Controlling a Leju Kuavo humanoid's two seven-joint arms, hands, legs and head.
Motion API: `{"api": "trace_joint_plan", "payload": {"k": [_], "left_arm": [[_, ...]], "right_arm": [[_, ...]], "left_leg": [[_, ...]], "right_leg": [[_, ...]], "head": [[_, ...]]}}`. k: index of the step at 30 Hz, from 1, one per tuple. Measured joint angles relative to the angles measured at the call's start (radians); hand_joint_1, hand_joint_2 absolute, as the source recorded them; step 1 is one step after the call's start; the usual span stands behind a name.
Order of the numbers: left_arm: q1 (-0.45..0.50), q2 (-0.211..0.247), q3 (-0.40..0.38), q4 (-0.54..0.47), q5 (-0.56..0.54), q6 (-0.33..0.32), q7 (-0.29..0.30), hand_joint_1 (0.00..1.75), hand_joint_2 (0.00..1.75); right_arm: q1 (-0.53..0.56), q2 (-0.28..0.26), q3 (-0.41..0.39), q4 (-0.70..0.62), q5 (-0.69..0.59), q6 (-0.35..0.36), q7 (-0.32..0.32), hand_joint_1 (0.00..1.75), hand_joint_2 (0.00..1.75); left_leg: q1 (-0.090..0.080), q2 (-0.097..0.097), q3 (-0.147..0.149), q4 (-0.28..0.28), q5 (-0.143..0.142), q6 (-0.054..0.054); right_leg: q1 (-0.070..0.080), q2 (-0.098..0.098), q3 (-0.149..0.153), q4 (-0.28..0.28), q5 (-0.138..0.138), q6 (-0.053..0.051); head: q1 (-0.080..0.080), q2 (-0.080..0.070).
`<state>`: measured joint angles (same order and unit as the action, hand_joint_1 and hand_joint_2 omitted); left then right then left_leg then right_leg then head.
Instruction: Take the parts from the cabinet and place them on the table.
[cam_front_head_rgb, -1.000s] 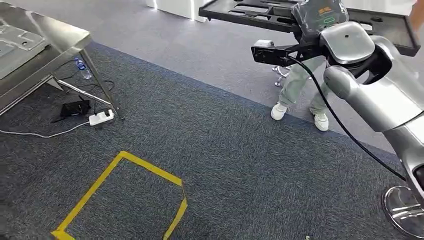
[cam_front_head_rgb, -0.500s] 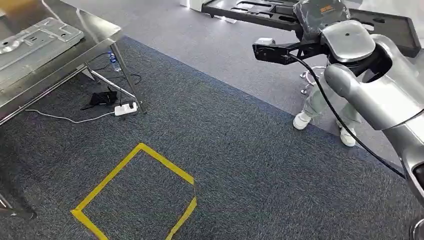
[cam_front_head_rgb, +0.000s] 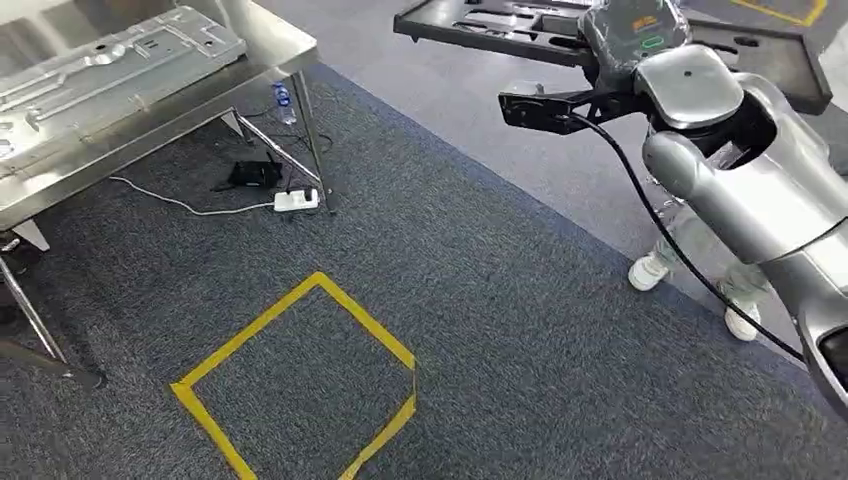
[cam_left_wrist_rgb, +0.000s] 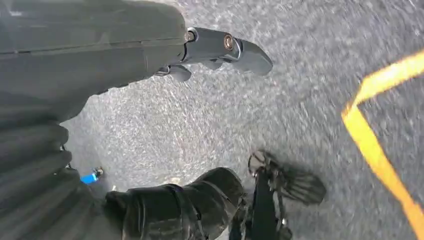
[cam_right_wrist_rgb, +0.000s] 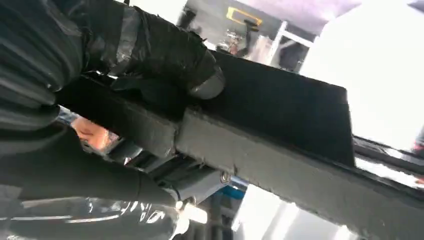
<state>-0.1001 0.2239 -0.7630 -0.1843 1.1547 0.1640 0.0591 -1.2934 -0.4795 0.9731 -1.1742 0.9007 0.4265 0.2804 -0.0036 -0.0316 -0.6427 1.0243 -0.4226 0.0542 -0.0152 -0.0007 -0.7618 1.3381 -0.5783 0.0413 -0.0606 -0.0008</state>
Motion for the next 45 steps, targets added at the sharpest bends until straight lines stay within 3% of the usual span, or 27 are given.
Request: {"api": "trace_joint_plan", "payload": {"k": [2, 4, 5, 7, 9, 11, 12, 14, 15, 17, 18, 19, 20, 21, 24, 25, 26, 28, 30, 32, 34, 35, 39, 40, 41, 42, 45], "left_arm": [[0.000, 0.000, 0.000, 0.000, 0.000, 0.000, 0.000, 0.00, 1.75], [0.000, -0.001, 0.000, 0.000, 0.001, -0.001, 0.000, 0.00, 1.75], [-0.001, -0.001, 0.000, 0.000, 0.001, -0.001, 0.000, 0.00, 1.75], [0.000, -0.001, 0.000, 0.000, 0.001, -0.001, 0.000, 0.00, 1.75], [0.007, 0.000, 0.000, 0.000, 0.000, 0.000, 0.001, 0.00, 1.75], [0.007, -0.002, 0.000, 0.000, 0.000, -0.001, 0.000, 0.00, 1.75], [0.006, -0.001, 0.000, 0.000, 0.000, -0.001, 0.000, 0.00, 1.75], [0.005, -0.002, 0.000, 0.000, 0.000, -0.001, 0.001, 0.00, 1.75], [0.006, -0.002, 0.000, 0.000, 0.000, -0.001, 0.002, 0.00, 1.75], [0.007, -0.002, 0.000, 0.000, -0.003, -0.001, 0.002, 0.00, 1.75], [0.006, -0.002, 0.000, 0.000, -0.003, -0.001, 0.001, 0.00, 1.75], [0.006, -0.002, 0.000, 0.000, -0.004, -0.001, -0.001, 0.00, 1.75], [0.004, -0.002, 0.000, 0.000, -0.004, -0.001, -0.005, 0.00, 1.75], [0.003, 0.000, 0.000, 0.000, -0.007, -0.002, -0.008, 0.00, 1.75], [0.005, 0.000, 0.000, 0.000, -0.010, -0.002, -0.011, 0.00, 1.75], [0.005, 0.001, 0.000, 0.000, -0.010, -0.002, -0.012, 0.00, 1.75], [0.003, 0.000, 0.000, 0.000, -0.011, -0.003, -0.014, 0.00, 1.75], [-0.001, 0.000, 0.000, 0.000, -0.011, -0.003, -0.014, 0.00, 1.75], [0.000, 0.000, -0.001, 0.000, -0.011, -0.003, -0.015, 0.00, 1.75], [0.000, 0.000, -0.001, 0.000, -0.011, -0.003, -0.014, 0.00, 1.75], [0.000, -0.001, -0.001, 0.000, -0.011, -0.003, -0.015, 0.00, 1.75], [0.000, -0.001, -0.001, 0.000, -0.011, -0.003, -0.015, 0.00, 1.75], [0.007, 0.000, -0.001, 0.000, -0.014, -0.011, -0.017, 0.00, 1.75], [0.009, 0.003, -0.001, 0.000, -0.014, -0.013, -0.016, 0.00, 1.75], [0.008, -0.001, -0.001, 0.000, -0.014, -0.016, -0.015, 0.00, 1.75], [0.007, -0.001, -0.002, 0.000, -0.014, -0.017, -0.014, 0.00, 1.75], [0.005, -0.002, -0.002, 0.000, -0.015, -0.018, -0.007, 0.00, 1.75]], "right_arm": [[0.002, 0.000, 0.000, 0.002, 0.000, 0.000, 0.000, 1.75, 1.75], [0.001, 0.000, 0.000, 0.002, 0.001, 0.000, 0.000, 1.75, 1.75], [0.001, 0.000, -0.001, 0.002, 0.002, 0.000, 0.000, 1.75, 1.75], [0.002, 0.001, -0.002, 0.003, 0.003, -0.001, -0.002, 1.75, 1.75], [0.002, 0.002, -0.002, 0.004, 0.008, 0.000, -0.003, 1.75, 1.75], [0.002, 0.010, -0.002, 0.003, 0.010, 0.000, -0.007, 1.75, 1.75], [0.001, 0.010, -0.003, 0.003, 0.012, 0.000, -0.008, 1.75, 1.75], [0.002, 0.010, -0.004, 0.003, 0.015, 0.001, -0.008, 1.75, 1.75], [0.005, 0.010, -0.004, 0.003, 0.015, 0.000, -0.010, 1.75, 1.75], [0.008, 0.011, -0.004, 0.004, 0.014, -0.001, -0.011, 1.75, 1.75], [0.008, 0.012, -0.004, 0.005, 0.013, -0.002, -0.012, 1.75, 1.75], [0.008, 0.013, -0.005, 0.005, 0.013, -0.003, -0.012, 1.75, 1.75], [0.008, 0.013, -0.006, 0.005, 0.014, -0.004, -0.012, 1.75, 1.75], [0.007, 0.013, -0.008, 0.007, 0.014, -0.005, -0.011, 1.75, 1.75], [0.008, 0.017, -0.009, 0.010, 0.014, -0.006, -0.012, 1.75, 1.75], [0.008, 0.018, -0.010, 0.010, 0.014, -0.006, -0.013, 1.75, 1.75], [0.008, 0.018, -0.013, 0.010, 0.014, -0.006, -0.016, 1.75, 1.75], [0.008, 0.018, -0.019, 0.011, 0.014, -0.007, -0.018, 1.75, 1.75], [0.015, 0.018, -0.019, 0.015, 0.014, -0.006, -0.018, 1.75, 1.75], [0.022, 0.018, -0.019, 0.018, 0.014, -0.006, -0.018, 1.75, 1.75], [0.019, 0.018, -0.021, 0.018, 0.014, -0.007, -0.018, 1.75, 1.75], [0.019, 0.018, -0.024, 0.019, 0.014, -0.007, -0.018, 1.75, 1.75], [0.020, 0.019, -0.025, 0.021, 0.014, -0.006, -0.019, 1.75, 1.75], [0.019, 0.025, -0.025, 0.020, 0.015, -0.006, -0.019, 1.75, 1.75], [0.019, 0.027, -0.025, 0.020, 0.015, -0.006, -0.019, 1.75, 1.75], [0.018, 0.027, -0.026, 0.021, 0.016, -0.006, -0.019, 1.75, 1.75], [0.019, 0.027, -0.026, 0.021, 0.019, -0.005, -0.020, 1.75, 1.75]], "left_leg": [[0.001, -0.024, 0.001, 0.007, -0.004, -0.001], [0.003, -0.048, 0.000, 0.019, -0.013, -0.010], [-0.002, -0.058, -0.009, 0.026, -0.017, -0.017], [0.007, -0.075, -0.015, 0.026, -0.012, -0.027], [0.007, -0.097, -0.015, 0.016, -0.007, -0.041], [0.004, -0.021, -0.033, 0.061, -0.041, -0.052], [0.007, 0.001, -0.063, 0.121, -0.073, -0.058], [0.014, 0.019, -0.136, 0.267, -0.126, -0.066], [0.017, 0.022, -0.157, 0.300, -0.126, -0.070], [0.020, 0.028, -0.126, 0.227, -0.069, -0.072], [0.020, 0.035, -0.086, 0.147, -0.027, -0.072], [0.018, 0.063, -0.032, 0.045, 0.014, -0.069], [0.003, 0.094, -0.014, 0.018, -0.007, -0.065], [0.002, 0.083, -0.016, 0.010, -0.001, -0.053], [0.000, 0.059, -0.017, 0.006, -0.003, -0.038], [0.012, 0.051, -0.004, -0.008, 0.004, -0.028], [0.011, 0.041, 0.000, -0.012, 0.006, -0.022], [0.010, 0.022, 0.002, -0.011, 0.004, -0.013], [0.008, 0.002, 0.003, -0.009, 0.001, -0.009], [0.008, -0.022, 0.005, -0.002, -0.004, -0.011], [0.010, -0.046, 0.006, 0.009, -0.012, -0.018], [0.011, -0.057, 0.000, 0.015, -0.017, -0.025], [0.016, -0.092, -0.011, 0.013, -0.011, -0.048], [0.017, -0.077, -0.015, 0.018, -0.017, -0.053], [0.009, -0.026, -0.023, 0.037, -0.030, -0.062], [0.012, 0.007, -0.048, 0.094, -0.063, -0.070], [0.017, 0.027, -0.153, 0.299, -0.137, -0.078]], "right_leg": [[-0.002, 0.002, 0.028, -0.086, 0.071, -0.003], [-0.007, 0.042, 0.106, -0.264, 0.155, -0.008], [-0.008, 0.071, 0.123, -0.285, 0.136, -0.008], [-0.003, 0.055, 0.125, -0.289, 0.138, -0.011], [-0.007, 0.035, 0.131, -0.301, 0.143, -0.025], [-0.009, 0.015, 0.144, -0.314, 0.145, -0.034], [-0.007, 0.005, 0.147, -0.315, 0.144, -0.038], [-0.005, -0.014, 0.149, -0.314, 0.140, -0.042], [-0.005, -0.024, 0.150, -0.313, 0.138, -0.043], [-0.006, -0.039, 0.152, -0.312, 0.133, -0.039], [-0.007, -0.048, 0.155, -0.309, 0.130, -0.037], [-0.007, -0.056, 0.160, -0.308, 0.125, -0.032], [0.000, -0.063, 0.161, -0.309, 0.122, -0.027], [0.004, -0.070, 0.161, -0.308, 0.121, -0.024], [0.007, -0.093, 0.173, -0.319, 0.117, -0.008], [0.000, -0.085, 0.169, -0.313, 0.106, -0.001], [-0.001, -0.046, 0.159, -0.279, 0.086, -0.001], [-0.001, -0.008, 0.080, -0.121, 0.015, 0.000], [-0.001, 0.000, 0.004, 0.007, -0.020, 0.003], [-0.002, 0.001, 0.013, -0.048, 0.045, 0.001], [-0.006, 0.016, 0.089, -0.222, 0.141, -0.005], [-0.009, 0.065, 0.115, -0.279, 0.140, -0.010], [-0.004, 0.043, 0.127, -0.296, 0.139, -0.021], [-0.014, 0.030, 0.134, -0.307, 0.144, -0.030], [-0.013, 0.022, 0.142, -0.312, 0.143, -0.033], [-0.012, 0.010, 0.146, -0.313, 0.142, -0.040], [-0.010, -0.017, 0.148, -0.311, 0.137, -0.043]], "head": [[0.000, 0.000], [0.000, 0.000], [0.000, 0.000], [0.002, 0.000], [0.002, 0.000], [-0.003, 0.000], [-0.002, 0.000], [-0.004, 0.000], [-0.004, 0.000], [-0.004, 0.000], [-0.004, 0.000], [-0.005, 0.000], [-0.005, 0.000], [-0.001, 0.000], [0.000, 0.000], [0.000, 0.000], [0.005, 0.000], [0.012, 0.000], [0.012, 0.000], [0.014, 0.000], [0.014, 0.000], [0.014, 0.000], [0.017, 0.000], [0.017, 0.000], [0.012, 0.000], [0.010, 0.000], [0.009, 0.000]]}}
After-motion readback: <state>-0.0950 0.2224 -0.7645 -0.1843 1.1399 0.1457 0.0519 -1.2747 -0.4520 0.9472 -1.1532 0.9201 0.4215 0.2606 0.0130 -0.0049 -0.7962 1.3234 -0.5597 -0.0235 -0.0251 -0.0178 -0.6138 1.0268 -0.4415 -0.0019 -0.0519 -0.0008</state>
